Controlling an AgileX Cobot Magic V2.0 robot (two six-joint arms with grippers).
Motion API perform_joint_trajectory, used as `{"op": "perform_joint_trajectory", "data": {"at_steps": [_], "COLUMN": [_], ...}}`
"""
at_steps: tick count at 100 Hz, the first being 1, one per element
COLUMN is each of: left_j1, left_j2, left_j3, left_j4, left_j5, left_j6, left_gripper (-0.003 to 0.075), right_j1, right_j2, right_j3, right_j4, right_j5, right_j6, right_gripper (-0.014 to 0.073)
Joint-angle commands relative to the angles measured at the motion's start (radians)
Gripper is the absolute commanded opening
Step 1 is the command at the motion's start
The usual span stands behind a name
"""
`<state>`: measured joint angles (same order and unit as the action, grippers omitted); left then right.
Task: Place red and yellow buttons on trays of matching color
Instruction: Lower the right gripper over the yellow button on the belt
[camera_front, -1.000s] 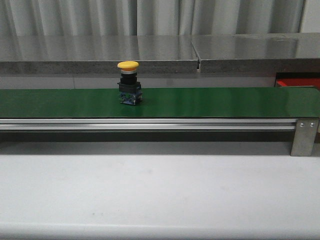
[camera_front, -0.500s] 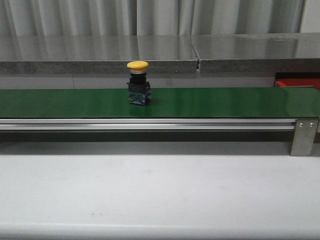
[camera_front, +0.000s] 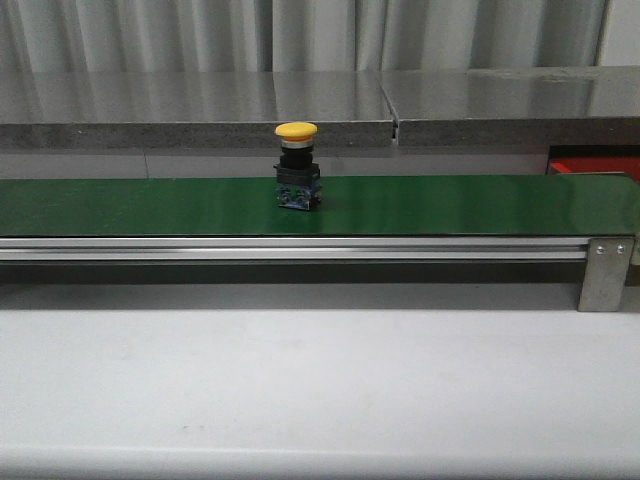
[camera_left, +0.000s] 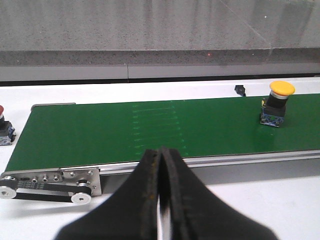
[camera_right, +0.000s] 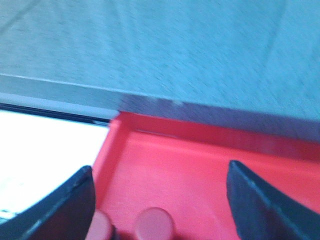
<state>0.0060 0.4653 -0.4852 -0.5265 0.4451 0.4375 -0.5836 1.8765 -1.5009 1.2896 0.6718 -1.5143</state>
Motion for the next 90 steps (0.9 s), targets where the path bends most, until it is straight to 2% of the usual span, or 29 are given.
{"op": "perform_joint_trajectory", "data": {"at_steps": [1, 18, 48, 90], "left_j1": [-0.007, -0.007, -0.007, -0.007], "left_j2": [0.005, 0.005, 0.005, 0.005], "left_j3": [-0.026, -0.026, -0.026, -0.026], "left_j4": [-0.027, -0.027, -0.027, -0.027], "left_j5": [-0.063, -0.063, -0.063, -0.063], "left_j6": [-0.002, -0.002, -0.002, -0.002], "left_gripper": [-0.002, -0.002, -0.002, -0.002], "right_j1": [0.039, 0.177, 0.456, 0.625], "right_j2": [-0.103, -0.163, -0.172, -0.152], "right_j3": [-0.027, -0.022, -0.019, 0.048], "right_j4": [-0.025, -0.178, -0.311, -0.339], "right_j5": [0.042, 0.07, 0.226, 0.172], "right_j6": [0.002, 0.002, 0.006, -0.005], "right_gripper": [0.0547, 0.0547, 0.0547, 0.0547]}}
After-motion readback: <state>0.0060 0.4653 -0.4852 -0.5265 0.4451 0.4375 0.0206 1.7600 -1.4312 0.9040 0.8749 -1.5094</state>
